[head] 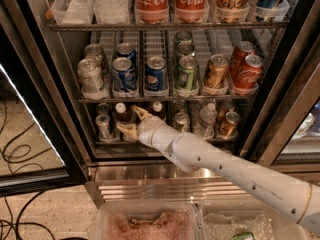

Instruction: Pick blue plastic bottle from bottom shelf of fridge

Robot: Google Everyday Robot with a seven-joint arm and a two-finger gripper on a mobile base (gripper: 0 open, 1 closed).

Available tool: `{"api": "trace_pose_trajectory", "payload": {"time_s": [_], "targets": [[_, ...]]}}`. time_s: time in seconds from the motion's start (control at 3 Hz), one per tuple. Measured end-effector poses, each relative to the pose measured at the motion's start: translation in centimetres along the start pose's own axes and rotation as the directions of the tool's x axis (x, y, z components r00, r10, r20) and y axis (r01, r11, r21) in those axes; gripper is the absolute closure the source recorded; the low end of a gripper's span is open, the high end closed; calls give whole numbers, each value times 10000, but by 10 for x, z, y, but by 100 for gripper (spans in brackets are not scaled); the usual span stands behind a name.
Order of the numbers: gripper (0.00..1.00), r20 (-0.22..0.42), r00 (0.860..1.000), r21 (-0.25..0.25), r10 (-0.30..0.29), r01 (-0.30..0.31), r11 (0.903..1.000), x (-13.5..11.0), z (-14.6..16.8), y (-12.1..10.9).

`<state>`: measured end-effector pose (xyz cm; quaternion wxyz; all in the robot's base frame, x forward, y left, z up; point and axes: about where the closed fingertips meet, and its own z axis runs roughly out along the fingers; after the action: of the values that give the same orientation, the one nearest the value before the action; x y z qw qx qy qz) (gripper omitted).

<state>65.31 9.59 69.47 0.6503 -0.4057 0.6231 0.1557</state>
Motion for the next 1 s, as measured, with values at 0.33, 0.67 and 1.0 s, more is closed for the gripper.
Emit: {"api": "trace_pose_trajectory", "payload": {"time_s": [0.33, 0.67, 1.0], "targets": [[100, 1424, 9878, -3, 637, -644, 9979, -17, 20, 3], [100, 1904, 9696, -501, 1534, -1465, 9879, -2, 33, 15], [100, 1908, 9695, -501, 1535, -1466, 9879, -2, 33, 15]]}}
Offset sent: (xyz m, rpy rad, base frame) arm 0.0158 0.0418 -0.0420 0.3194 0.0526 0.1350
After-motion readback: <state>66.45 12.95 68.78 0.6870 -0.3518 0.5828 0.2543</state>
